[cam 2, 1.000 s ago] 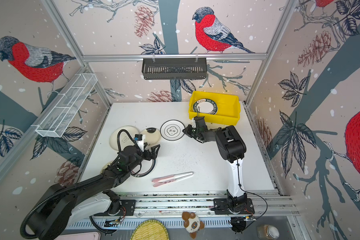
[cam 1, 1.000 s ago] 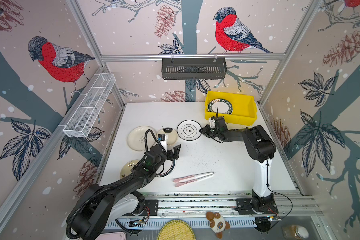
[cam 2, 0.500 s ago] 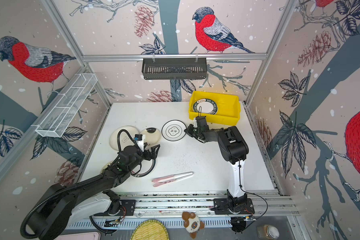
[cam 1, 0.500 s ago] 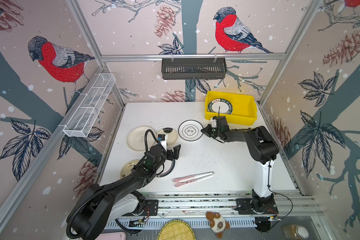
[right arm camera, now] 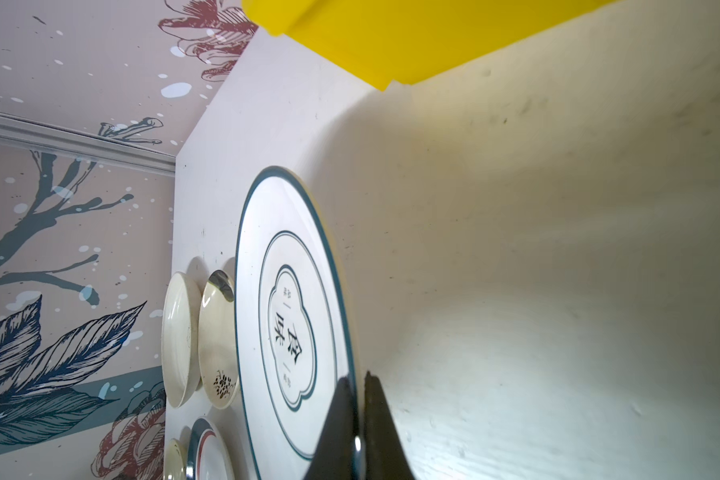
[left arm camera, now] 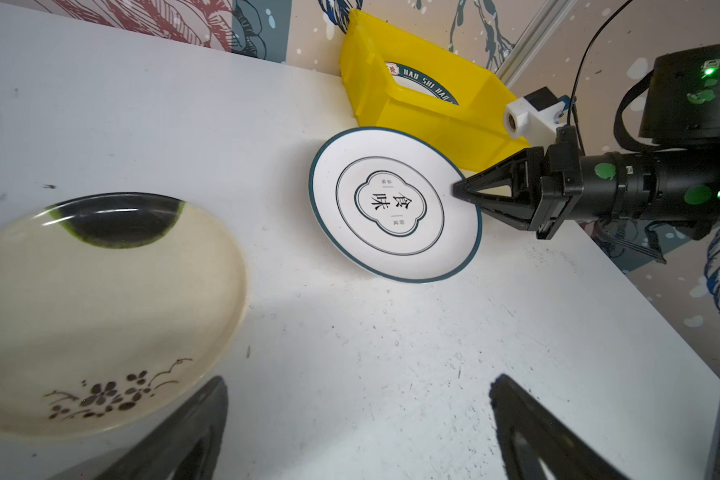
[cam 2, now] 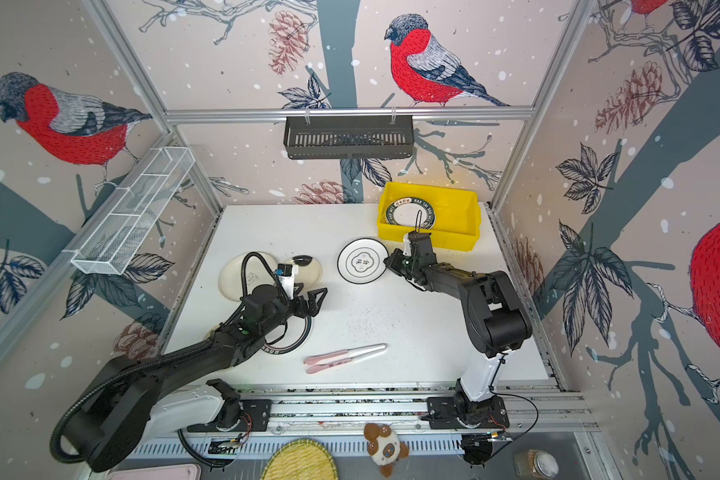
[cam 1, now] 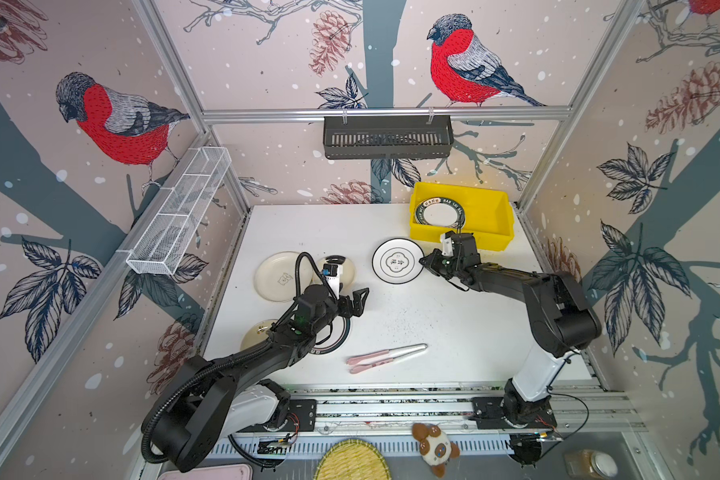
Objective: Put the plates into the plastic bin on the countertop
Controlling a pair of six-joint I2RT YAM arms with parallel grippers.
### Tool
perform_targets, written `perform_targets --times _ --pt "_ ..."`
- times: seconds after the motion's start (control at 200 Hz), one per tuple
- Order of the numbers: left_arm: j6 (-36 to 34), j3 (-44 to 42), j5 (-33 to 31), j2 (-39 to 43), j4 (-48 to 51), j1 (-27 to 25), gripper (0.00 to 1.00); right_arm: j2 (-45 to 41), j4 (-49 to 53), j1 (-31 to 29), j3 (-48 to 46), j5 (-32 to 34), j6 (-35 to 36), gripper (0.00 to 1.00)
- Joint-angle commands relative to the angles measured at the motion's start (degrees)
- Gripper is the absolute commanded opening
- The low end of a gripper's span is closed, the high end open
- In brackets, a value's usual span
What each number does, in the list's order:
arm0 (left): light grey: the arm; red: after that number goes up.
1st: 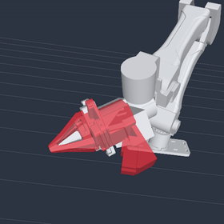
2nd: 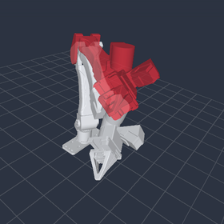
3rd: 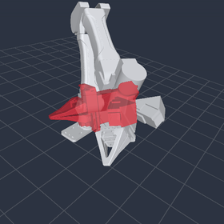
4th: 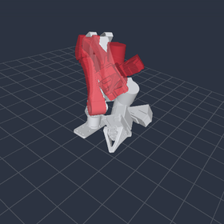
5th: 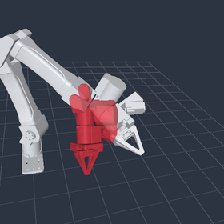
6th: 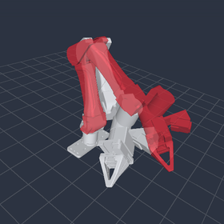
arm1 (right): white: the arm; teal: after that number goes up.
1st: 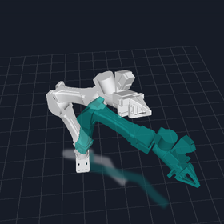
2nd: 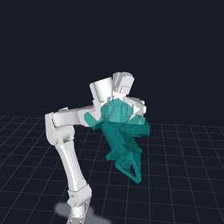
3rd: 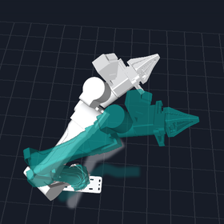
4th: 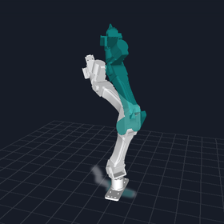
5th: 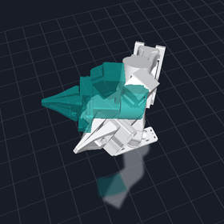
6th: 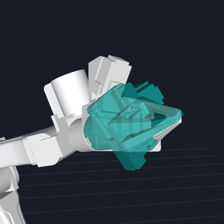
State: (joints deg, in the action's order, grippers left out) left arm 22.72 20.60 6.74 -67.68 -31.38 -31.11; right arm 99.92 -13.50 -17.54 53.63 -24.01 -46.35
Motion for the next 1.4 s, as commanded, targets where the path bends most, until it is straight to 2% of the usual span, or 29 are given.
perform_targets --times 0.0,0.09,0.235,0.495,0.725,0.915,1.196,1.396 --pt "1.2 0.5 4.1 -0.8 -2.9 0.1 0.98 -4.4 1.2 1.0 -0.4 0.3 2.0 0.0" --pt "2.5 0.8 7.1 -2.5 -5.2 0.1 0.98 -8.5 2.5 2.6 -0.4 0.4 2.6 0.0" --pt "4.5 1.0 16.3 -6.6 -13.8 0.1 0.98 -12.3 3.5 6.0 1.0 -0.3 3.0 0.0" --pt "10.0 2.7 23.0 -12.8 -21.0 0.1 0.98 -12.2 0.5 14.9 4.0 -2.1 2.1 0.0" --pt "8.4 5.0 19.7 -11.2 -15.6 0.1 0.98 -2.1 -1.0 19.1 12.9 -3.1 2.2 0.0" --pt "6.3 6.4 16.9 -7.3 -9.9 0.1 0.98 8.6 -6.9 21.8 19.7 -6.0 -3.0 0.0" --pt "4.6 6.2 11.9 -1.9 -4.0 0.1 0.98 18.6 -0.5 21.1 31.5 -1.1 -1.5 0.0" --pt "3.9 7.3 10.5 -1.3 -2.2 0.1 0.98 24.5 9.0 19.5 41.0 5.0 1.9 0.0"
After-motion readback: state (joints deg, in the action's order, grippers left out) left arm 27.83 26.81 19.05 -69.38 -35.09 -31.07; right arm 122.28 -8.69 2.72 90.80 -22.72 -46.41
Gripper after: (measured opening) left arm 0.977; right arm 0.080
